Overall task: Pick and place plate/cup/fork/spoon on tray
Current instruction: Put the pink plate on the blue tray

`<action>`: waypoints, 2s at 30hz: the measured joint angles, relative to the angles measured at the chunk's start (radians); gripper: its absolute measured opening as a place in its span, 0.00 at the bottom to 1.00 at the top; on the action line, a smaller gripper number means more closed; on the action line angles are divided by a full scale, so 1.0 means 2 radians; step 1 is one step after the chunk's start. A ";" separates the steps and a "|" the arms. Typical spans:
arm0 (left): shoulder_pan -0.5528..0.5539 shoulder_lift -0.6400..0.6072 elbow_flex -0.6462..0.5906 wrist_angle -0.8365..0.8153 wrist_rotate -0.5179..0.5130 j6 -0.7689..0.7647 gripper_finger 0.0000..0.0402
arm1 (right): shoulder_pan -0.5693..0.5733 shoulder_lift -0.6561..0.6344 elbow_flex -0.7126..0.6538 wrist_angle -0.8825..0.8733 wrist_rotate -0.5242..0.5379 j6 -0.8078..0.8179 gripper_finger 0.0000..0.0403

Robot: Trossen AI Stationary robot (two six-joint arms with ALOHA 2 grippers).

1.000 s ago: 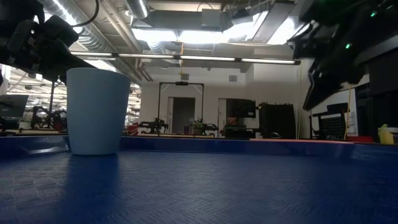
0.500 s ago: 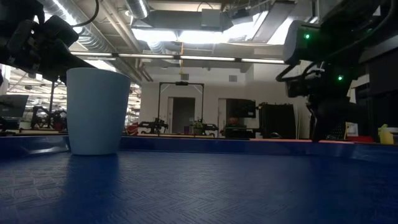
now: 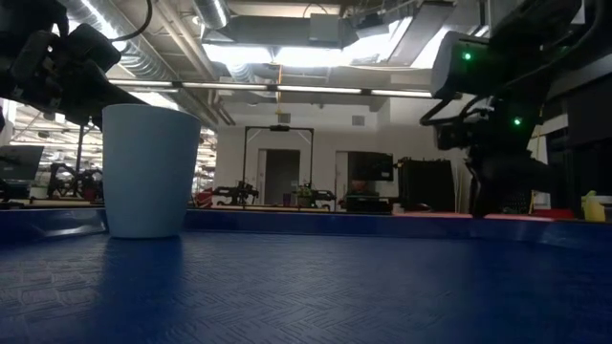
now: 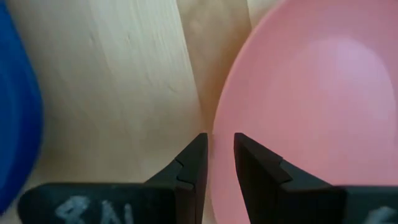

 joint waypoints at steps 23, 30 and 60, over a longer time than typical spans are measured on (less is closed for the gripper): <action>0.000 0.000 0.000 0.000 0.000 0.000 0.37 | 0.000 -0.001 -0.007 0.001 0.002 0.015 0.21; 0.000 0.000 0.000 0.000 0.000 0.000 0.37 | 0.000 -0.001 -0.010 0.004 -0.001 0.029 0.21; 0.000 0.000 0.000 0.000 0.000 0.000 0.37 | -0.009 0.000 -0.032 0.043 0.050 0.055 0.01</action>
